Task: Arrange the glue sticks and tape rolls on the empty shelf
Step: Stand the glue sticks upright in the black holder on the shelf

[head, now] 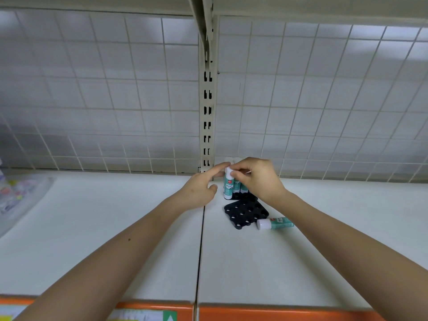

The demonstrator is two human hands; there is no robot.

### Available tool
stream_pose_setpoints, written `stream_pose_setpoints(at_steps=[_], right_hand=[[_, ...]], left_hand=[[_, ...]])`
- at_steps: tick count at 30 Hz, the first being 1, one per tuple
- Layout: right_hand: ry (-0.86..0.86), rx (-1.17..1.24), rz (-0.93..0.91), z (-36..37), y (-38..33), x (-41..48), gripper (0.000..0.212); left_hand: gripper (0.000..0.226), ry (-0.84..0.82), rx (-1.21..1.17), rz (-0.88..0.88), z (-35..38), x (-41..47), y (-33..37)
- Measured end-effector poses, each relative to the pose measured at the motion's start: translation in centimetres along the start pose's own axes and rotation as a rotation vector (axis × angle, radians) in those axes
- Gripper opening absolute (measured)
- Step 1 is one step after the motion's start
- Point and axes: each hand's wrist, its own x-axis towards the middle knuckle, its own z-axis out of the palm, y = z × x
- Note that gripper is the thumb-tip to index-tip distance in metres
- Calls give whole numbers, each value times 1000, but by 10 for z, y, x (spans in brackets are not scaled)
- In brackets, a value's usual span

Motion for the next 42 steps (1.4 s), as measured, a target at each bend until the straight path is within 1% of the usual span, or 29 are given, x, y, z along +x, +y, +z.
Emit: stream_pose_setpoints(at_steps=[4, 9, 12, 15, 16, 17, 19, 20, 21, 23, 26, 29, 33, 35, 37, 39, 41, 42], right_hand=[[-40, -124, -105, 0, 3, 2, 17], [-91, -155, -119, -1, 5, -3, 27], [-152, -85, -65, -9, 7, -6, 35], [-231, 123, 87, -23, 10, -12, 48], [-246, 142, 116, -30, 13, -15, 47], [-275, 124, 129, -37, 17, -19, 41], [-398, 56, 143, -50, 26, -30, 24], [-471, 37, 154, -55, 29, -36, 20], [-535, 24, 157, -59, 33, -42, 19], [-608, -32, 131, -62, 42, -50, 22], [-639, -132, 41, -64, 52, -55, 19], [-557, -106, 43, -66, 57, -56, 11], [-372, 118, 139, -70, 59, -55, 17], [-264, 195, 187, -71, 60, -53, 14], [-115, 386, 297, -71, 58, -49, 7], [2, 565, 403, -72, 53, -43, 6], [48, 627, 440, -72, 47, -37, 8], [56, 638, 439, -72, 44, -35, 10]], left_hand=[[69, 15, -22, -17, 2, 1, -4], [68, -4, -7, -34, 3, -1, -1], [67, 88, 72, 1, 5, -3, 9], [58, 244, 137, 87, 7, -5, 23], [54, 290, 158, 114, 9, -5, 27], [50, 327, 185, 145, 12, -4, 31], [44, 364, 229, 206, 19, -4, 37], [41, 371, 231, 224, 24, -3, 39], [38, 376, 221, 231, 28, -3, 41], [33, 376, 204, 231, 35, -1, 44], [31, 343, 195, 227, 45, 0, 50], [30, 302, 80, 153, 52, 0, 55], [25, 292, -59, 48, 61, 2, 59], [21, 307, -103, 17, 66, 2, 62], [20, 312, -146, -12, 69, 1, 66], [30, 278, -164, -42, 73, 2, 70], [37, 258, -159, -70, 77, 4, 73], [37, 263, -162, -78, 79, 5, 75]])
